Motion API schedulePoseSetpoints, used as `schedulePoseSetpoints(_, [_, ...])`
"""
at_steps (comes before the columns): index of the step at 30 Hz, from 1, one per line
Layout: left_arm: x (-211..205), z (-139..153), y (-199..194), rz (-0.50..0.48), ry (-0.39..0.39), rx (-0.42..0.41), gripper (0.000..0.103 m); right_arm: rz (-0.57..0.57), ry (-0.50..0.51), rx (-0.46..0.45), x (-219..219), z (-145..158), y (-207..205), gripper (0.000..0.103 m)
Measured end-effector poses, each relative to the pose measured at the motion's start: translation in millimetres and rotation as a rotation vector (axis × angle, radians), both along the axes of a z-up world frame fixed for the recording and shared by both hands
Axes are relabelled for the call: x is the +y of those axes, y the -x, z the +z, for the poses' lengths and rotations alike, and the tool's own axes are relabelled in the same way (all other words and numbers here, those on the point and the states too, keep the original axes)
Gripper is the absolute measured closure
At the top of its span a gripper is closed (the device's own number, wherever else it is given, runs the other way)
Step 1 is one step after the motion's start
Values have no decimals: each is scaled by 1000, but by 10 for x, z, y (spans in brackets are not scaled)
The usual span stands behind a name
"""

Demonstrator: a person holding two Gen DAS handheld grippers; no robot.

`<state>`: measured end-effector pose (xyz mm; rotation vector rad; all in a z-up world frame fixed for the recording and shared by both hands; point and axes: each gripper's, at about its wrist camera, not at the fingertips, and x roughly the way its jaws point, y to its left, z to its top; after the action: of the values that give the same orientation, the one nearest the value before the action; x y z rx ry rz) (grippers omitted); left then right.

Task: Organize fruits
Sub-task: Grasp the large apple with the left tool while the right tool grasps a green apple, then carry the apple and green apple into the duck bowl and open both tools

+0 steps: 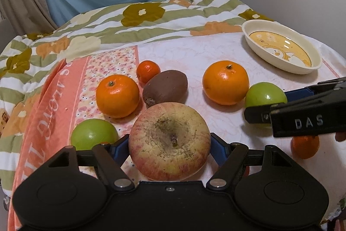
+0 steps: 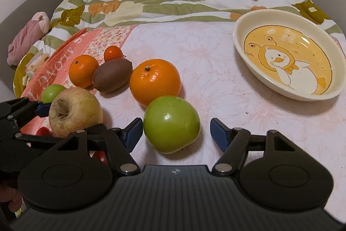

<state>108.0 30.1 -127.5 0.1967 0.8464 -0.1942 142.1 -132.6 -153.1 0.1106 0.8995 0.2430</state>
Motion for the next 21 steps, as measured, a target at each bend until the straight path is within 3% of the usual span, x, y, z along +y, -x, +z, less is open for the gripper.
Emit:
schedulePoseSetpoints(4, [22, 6, -4, 10, 4, 8, 25, 3, -15, 10, -8, -21, -42, 23])
schedulePoseSetpoints(7, [40, 8, 8, 17, 8, 12, 25, 26, -25, 17, 4, -33, -43, 31])
schedulePoseSetpoints(14, [73, 51, 57, 24, 13, 11, 25, 45, 4, 1, 17, -2, 10, 32])
schedulePoseSetpoints(21, [63, 252, 122, 23, 30, -8, 25, 14, -1, -41, -42, 256, 162, 32])
